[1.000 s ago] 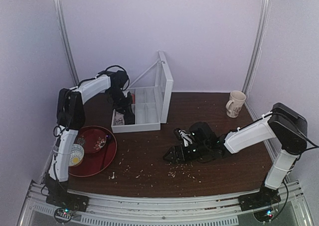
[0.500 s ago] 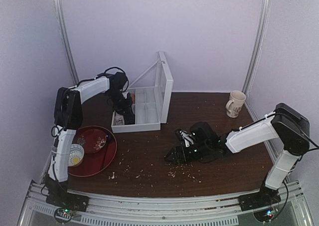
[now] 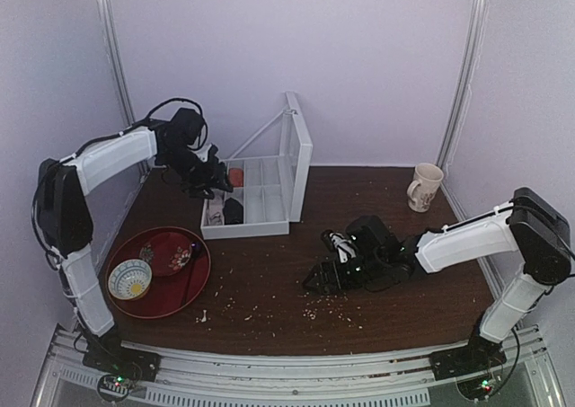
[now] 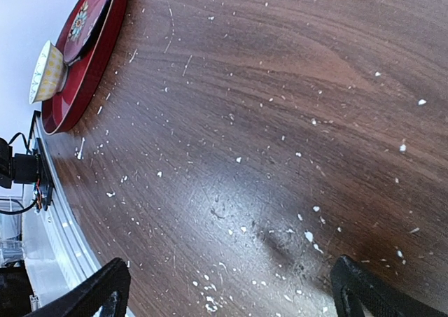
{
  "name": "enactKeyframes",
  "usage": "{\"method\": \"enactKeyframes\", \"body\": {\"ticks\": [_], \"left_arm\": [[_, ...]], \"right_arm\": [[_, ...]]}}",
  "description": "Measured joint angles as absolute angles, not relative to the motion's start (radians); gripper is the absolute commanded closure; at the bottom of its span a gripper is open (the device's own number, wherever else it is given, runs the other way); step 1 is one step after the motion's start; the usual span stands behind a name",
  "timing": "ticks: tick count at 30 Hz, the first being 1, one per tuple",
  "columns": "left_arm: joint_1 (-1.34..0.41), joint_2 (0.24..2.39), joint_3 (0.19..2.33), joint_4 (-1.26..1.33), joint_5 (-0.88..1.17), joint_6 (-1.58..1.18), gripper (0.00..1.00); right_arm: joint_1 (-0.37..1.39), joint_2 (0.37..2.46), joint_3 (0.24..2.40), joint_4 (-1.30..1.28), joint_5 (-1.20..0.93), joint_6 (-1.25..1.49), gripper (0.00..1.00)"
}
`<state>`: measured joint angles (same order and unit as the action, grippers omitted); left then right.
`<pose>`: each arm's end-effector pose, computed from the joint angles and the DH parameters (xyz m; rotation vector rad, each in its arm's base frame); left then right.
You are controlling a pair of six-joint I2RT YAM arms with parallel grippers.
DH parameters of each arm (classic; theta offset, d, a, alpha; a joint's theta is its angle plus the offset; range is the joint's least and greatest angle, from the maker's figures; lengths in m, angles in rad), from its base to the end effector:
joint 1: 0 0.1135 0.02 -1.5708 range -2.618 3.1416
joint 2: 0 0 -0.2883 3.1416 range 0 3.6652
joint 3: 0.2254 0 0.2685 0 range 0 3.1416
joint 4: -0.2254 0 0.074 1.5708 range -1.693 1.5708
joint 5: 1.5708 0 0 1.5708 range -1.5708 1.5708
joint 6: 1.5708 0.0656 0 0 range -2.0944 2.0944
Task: Roll the underwear
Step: Reset both arms
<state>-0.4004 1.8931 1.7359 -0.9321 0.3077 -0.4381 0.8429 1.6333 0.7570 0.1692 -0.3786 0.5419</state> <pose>0.3997 -0.1907 0.2843 0.0529 2.7515 -0.6644 0.2176 0.2806 0.1509 -0.5892 2.4227 1.0970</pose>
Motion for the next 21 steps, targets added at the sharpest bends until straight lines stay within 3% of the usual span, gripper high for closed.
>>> {"method": "enactKeyframes", "body": {"ticks": [2, 3, 15, 21], "left_arm": [[-0.402, 1.832, 1.678, -0.905, 0.311, -0.442, 0.03], [-0.403, 1.802, 1.647, -0.888, 0.311, -0.441, 0.02], [-0.424, 1.496, 1.317, -0.745, 0.291, -0.434, 0.02], [-0.425, 1.455, 1.256, -0.714, 0.28, -0.426, 0.02]], "right_arm": [[0.843, 1.613, 0.767, 0.141, -0.365, 0.533, 0.0], [0.842, 1.603, 0.774, 0.125, -0.357, 0.53, 0.0], [0.821, 1.485, 0.85, -0.013, -0.259, 0.512, 0.0], [0.815, 1.473, 0.894, -0.067, -0.212, 0.505, 0.0]]}}
